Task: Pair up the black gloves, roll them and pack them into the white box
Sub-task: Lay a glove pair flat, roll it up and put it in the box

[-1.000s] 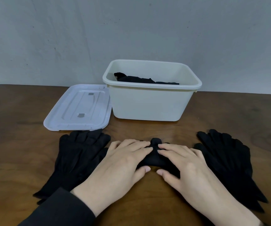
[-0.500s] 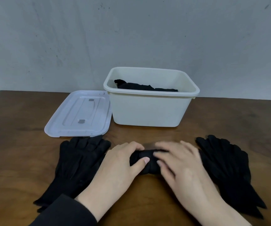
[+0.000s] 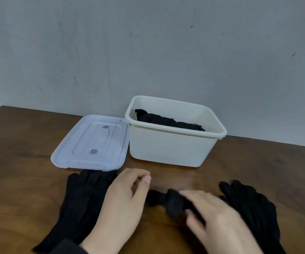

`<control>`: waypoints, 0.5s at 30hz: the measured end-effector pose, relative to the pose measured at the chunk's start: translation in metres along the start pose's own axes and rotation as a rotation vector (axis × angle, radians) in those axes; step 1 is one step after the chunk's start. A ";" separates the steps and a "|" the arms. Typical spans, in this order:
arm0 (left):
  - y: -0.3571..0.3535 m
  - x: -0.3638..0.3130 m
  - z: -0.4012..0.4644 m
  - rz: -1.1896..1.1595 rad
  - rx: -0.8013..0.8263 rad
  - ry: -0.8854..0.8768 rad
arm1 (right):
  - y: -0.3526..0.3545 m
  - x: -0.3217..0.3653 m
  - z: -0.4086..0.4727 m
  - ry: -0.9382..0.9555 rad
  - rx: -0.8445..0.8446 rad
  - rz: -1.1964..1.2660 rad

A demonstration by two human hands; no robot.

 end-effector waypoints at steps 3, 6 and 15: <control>0.008 0.008 0.006 -0.203 -0.091 0.146 | 0.054 -0.005 0.030 -0.059 -0.161 0.068; 0.009 0.015 0.010 -0.293 -0.136 0.239 | 0.097 -0.017 0.086 -0.147 -0.218 0.101; 0.005 0.020 0.011 -0.371 -0.125 0.277 | 0.056 -0.088 0.242 -0.118 -0.010 -0.266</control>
Point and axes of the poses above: each hand's wrist, its own z-axis towards the middle knuckle, its own y-axis out of the back of the hand, x = y × z, the point moved 5 cm from there along z, towards the middle knuckle
